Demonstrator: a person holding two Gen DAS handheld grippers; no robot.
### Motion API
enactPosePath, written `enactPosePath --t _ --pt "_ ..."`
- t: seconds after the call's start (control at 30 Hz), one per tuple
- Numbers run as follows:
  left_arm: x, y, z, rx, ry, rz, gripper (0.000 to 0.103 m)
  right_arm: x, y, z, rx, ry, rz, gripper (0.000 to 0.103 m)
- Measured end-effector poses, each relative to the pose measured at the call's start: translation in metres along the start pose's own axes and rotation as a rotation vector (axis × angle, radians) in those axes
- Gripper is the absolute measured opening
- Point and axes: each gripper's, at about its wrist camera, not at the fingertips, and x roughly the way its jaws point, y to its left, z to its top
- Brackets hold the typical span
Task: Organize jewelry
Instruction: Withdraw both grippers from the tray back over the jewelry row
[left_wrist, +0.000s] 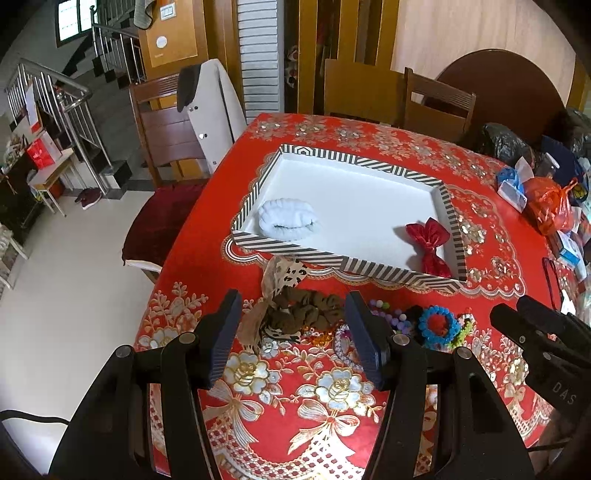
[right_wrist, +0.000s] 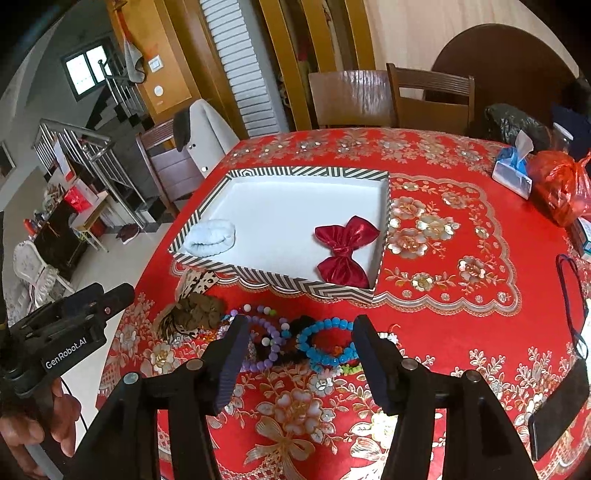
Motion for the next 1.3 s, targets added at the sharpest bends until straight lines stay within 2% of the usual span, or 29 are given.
enactPosePath --t 1.07,1.3 --pt "0.016 -0.004 -0.004 0.018 0.044 0.009 0.058 0.016 -0.002 -0.002 0.002 0.046 -0.014 0.056" --pt "0.026 0.019 -0.005 -0.066 0.102 -0.076 0.058 0.029 -0.030 -0.017 0.041 0.078 -0.031 0.056"
